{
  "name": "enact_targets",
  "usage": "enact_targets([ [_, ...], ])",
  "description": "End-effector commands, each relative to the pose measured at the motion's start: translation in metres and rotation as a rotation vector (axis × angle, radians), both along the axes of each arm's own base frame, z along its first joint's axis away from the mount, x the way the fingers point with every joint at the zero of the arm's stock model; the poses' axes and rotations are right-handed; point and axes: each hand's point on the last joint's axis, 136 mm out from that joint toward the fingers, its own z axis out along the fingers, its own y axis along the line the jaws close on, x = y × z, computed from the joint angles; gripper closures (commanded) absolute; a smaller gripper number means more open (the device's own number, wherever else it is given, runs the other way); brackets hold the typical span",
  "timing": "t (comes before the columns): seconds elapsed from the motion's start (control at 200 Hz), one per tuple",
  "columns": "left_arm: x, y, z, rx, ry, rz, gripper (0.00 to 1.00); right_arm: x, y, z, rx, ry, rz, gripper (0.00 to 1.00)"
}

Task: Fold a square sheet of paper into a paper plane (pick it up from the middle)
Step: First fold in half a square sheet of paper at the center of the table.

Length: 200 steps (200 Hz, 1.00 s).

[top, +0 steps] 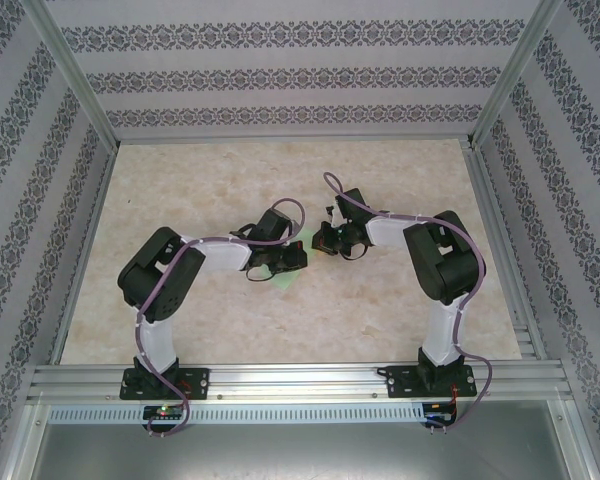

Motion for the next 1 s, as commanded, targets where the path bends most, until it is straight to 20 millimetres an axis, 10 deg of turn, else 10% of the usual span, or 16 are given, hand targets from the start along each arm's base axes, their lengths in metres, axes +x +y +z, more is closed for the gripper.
enact_targets([
  [0.0,-0.002,-0.001,-0.005,0.015,-0.017,-0.048,1.0,-0.009,-0.012,-0.027,-0.086,0.054,0.002,1.0],
  [0.315,-0.047,0.025,-0.04,0.027,0.091,-0.049,1.0,-0.017,-0.026,-0.045,-0.171,0.122,-0.008,1.0],
  [0.994,-0.112,0.068,-0.051,0.065,0.196,-0.062,1.0,-0.021,-0.043,-0.065,-0.282,0.186,-0.028,1.0],
])
